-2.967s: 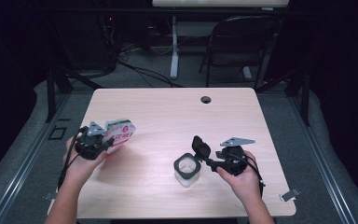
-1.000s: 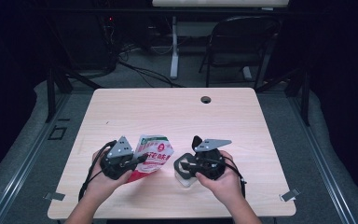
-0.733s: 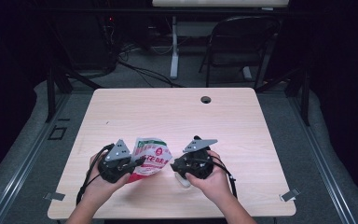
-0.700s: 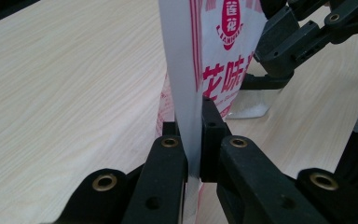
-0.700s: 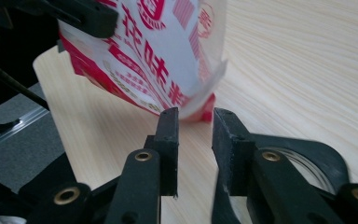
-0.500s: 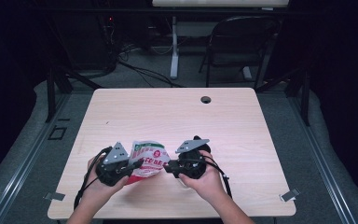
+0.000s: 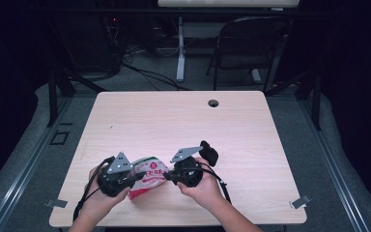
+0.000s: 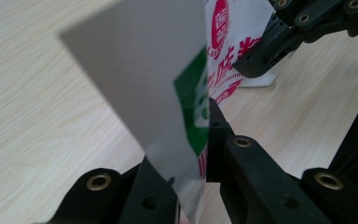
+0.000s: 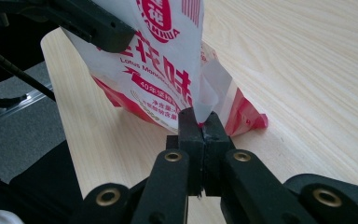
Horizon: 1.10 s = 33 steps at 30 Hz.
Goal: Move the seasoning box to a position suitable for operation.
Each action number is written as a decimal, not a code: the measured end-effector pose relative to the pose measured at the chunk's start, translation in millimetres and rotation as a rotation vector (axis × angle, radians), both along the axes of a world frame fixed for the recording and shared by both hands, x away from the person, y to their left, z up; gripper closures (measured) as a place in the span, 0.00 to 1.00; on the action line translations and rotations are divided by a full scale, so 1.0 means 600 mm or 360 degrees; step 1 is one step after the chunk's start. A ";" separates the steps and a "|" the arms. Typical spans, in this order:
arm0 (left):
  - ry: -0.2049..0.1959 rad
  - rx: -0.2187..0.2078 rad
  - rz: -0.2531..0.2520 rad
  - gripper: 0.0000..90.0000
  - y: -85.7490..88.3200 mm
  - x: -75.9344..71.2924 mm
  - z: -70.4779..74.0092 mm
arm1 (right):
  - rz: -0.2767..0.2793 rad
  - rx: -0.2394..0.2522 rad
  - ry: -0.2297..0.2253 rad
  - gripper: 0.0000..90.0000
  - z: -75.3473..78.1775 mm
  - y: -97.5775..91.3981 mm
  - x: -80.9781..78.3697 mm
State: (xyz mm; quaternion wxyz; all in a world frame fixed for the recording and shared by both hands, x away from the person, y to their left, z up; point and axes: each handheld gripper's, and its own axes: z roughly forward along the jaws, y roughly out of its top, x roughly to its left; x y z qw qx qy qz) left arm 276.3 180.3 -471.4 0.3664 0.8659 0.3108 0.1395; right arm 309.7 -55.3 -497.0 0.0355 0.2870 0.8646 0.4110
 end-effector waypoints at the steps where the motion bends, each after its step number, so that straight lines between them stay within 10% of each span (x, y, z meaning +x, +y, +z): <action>1: 0.0000 0.0000 0.0000 0.97 0.000 0.000 0.000 | 0.0000 0.0000 0.0000 1.00 0.000 0.000 0.000; 16: -0.0012 -0.0136 -0.0018 0.73 0.009 0.012 -0.011 | -0.0009 0.0004 -0.0002 1.00 0.005 -0.005 -0.011; 26: 0.0138 -0.0339 0.0053 0.55 0.030 0.016 -0.041 | 0.0015 0.0017 0.0016 0.98 0.006 -0.005 -0.006; 33: 0.0189 -0.0353 0.0049 0.49 0.030 0.021 -0.064 | 0.0020 0.0007 0.0022 0.95 0.004 -0.007 -0.006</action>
